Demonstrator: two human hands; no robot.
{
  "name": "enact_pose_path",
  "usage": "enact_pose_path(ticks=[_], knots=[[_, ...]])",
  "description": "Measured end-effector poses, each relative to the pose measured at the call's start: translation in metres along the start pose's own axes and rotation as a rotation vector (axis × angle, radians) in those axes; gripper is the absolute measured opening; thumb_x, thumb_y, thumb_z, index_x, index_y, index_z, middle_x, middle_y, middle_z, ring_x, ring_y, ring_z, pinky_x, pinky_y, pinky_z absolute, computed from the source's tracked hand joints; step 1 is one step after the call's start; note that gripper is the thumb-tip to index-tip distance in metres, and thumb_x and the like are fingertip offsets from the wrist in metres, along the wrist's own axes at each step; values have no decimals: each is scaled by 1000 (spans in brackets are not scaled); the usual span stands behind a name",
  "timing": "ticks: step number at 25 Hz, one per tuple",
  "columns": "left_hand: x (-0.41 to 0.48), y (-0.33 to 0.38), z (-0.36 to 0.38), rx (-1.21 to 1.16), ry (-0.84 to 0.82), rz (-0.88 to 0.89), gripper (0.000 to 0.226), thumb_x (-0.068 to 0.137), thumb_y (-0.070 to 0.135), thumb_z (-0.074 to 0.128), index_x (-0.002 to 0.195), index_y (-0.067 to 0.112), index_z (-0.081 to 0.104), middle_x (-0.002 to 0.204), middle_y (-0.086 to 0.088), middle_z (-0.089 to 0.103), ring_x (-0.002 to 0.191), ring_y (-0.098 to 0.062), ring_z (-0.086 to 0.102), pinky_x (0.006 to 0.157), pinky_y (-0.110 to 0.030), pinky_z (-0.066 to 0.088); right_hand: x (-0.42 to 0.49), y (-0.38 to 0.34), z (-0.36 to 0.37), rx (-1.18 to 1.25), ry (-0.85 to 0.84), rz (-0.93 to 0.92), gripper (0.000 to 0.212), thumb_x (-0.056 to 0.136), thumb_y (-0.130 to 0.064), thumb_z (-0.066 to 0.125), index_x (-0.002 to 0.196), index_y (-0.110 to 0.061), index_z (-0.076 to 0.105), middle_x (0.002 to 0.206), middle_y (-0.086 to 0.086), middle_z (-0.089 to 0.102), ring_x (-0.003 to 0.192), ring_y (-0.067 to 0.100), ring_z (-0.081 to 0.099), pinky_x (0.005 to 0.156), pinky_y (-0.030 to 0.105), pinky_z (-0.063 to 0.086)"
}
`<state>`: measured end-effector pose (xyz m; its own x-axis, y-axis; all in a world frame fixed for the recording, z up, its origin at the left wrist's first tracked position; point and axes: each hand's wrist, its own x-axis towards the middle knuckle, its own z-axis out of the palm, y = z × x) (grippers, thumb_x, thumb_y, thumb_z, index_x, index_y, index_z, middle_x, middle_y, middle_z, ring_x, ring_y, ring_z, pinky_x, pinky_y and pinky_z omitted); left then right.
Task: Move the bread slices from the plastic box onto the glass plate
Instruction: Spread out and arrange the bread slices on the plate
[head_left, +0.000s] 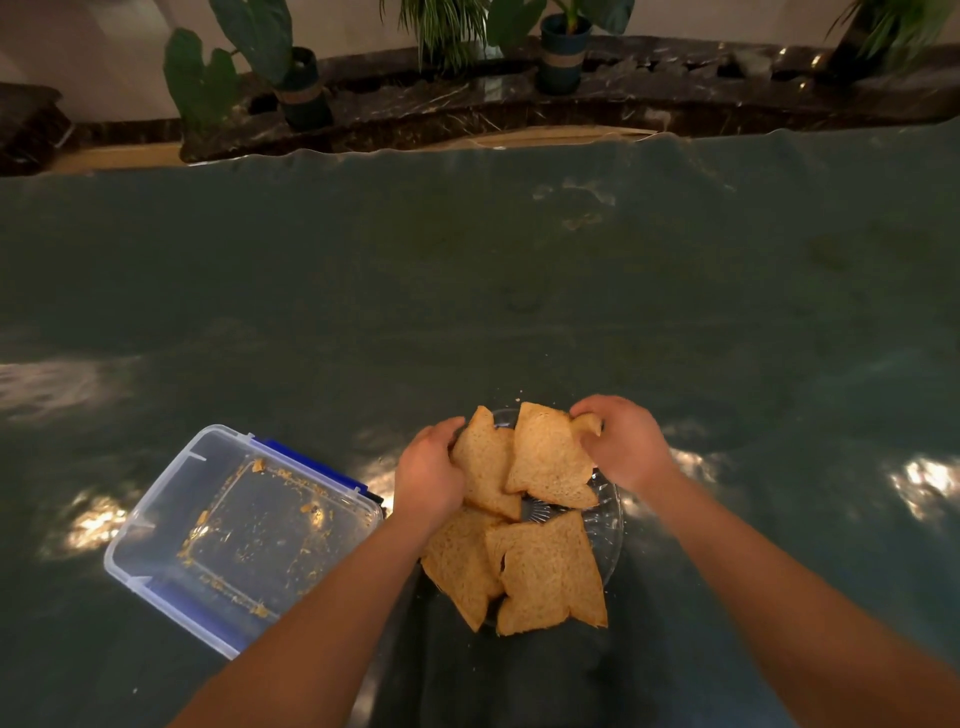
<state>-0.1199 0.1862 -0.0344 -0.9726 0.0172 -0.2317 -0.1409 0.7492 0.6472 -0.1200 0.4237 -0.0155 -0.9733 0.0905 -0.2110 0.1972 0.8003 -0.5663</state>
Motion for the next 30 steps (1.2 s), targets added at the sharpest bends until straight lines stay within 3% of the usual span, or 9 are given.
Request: enact_pose_path(ticks=[4, 6, 8, 10, 16, 20, 23, 26, 30], knots=[[0, 1, -2, -2, -97, -38, 64, 76, 18, 62, 139, 23, 47, 124, 0, 56, 112, -19, 57, 85, -26, 42, -1, 0, -7, 250, -23, 179, 23, 84, -9, 65, 102, -22, 68, 96, -2, 72, 55, 13, 73, 52, 22, 54], [0, 2, -3, 1, -97, -35, 62, 75, 17, 63, 136, 21, 51, 120, -2, 56, 110, -21, 56, 85, -26, 42, -14, 4, 1, 267, -35, 243, 20, 82, -8, 66, 97, -22, 66, 91, -1, 71, 52, 13, 73, 51, 27, 57], [0, 3, -4, 19, -98, -7, 57, 75, 15, 61, 131, 21, 56, 115, -5, 57, 108, -23, 57, 85, -28, 44, -27, 10, 10, 191, -43, 264, 19, 81, -11, 67, 98, -21, 66, 91, 0, 71, 63, 19, 74, 61, 33, 58], [-1, 4, -3, 44, -101, 9, 55, 75, 14, 60, 130, 20, 57, 113, -6, 57, 107, -24, 57, 88, -33, 48, -34, 15, 14, 62, -35, 233, 22, 81, -16, 69, 102, -20, 66, 92, 0, 71, 76, 21, 71, 67, 30, 51], [-1, 4, -2, 30, -76, 34, 52, 78, 1, 51, 126, 19, 62, 110, -3, 59, 103, -21, 57, 79, -27, 43, -30, 18, 11, 81, -22, 217, 19, 80, -18, 70, 99, -21, 66, 93, 0, 73, 78, 21, 69, 70, 32, 53], [-10, 2, -8, 2, -30, 35, 51, 81, 1, 50, 127, 22, 61, 115, -4, 60, 109, -21, 55, 84, -26, 41, -37, 23, 17, -168, 21, 163, 25, 80, -29, 70, 104, -26, 67, 105, -3, 64, 95, 20, 62, 67, 29, 44], [-35, 0, -10, 26, 48, 22, 52, 81, 5, 56, 130, 23, 56, 122, -5, 55, 117, -22, 47, 92, -25, 33, -39, 28, 20, -119, 43, 166, 33, 80, -32, 73, 110, -21, 67, 111, 1, 63, 107, 24, 60, 75, 34, 50], [-73, -2, -10, 26, 147, 14, 51, 80, 6, 60, 129, 20, 53, 119, -4, 51, 112, -19, 45, 91, -26, 32, -41, 34, 23, -88, 42, 190, 46, 82, -36, 72, 123, -17, 63, 117, 5, 63, 110, 27, 60, 85, 36, 50], [-119, -9, -3, -5, 118, 49, 48, 82, 12, 59, 127, 25, 49, 117, 6, 43, 106, -7, 42, 86, -20, 37, -46, 38, 24, -45, 69, 191, 48, 84, -37, 70, 126, -15, 62, 123, 7, 60, 110, 29, 60, 92, 39, 51]])
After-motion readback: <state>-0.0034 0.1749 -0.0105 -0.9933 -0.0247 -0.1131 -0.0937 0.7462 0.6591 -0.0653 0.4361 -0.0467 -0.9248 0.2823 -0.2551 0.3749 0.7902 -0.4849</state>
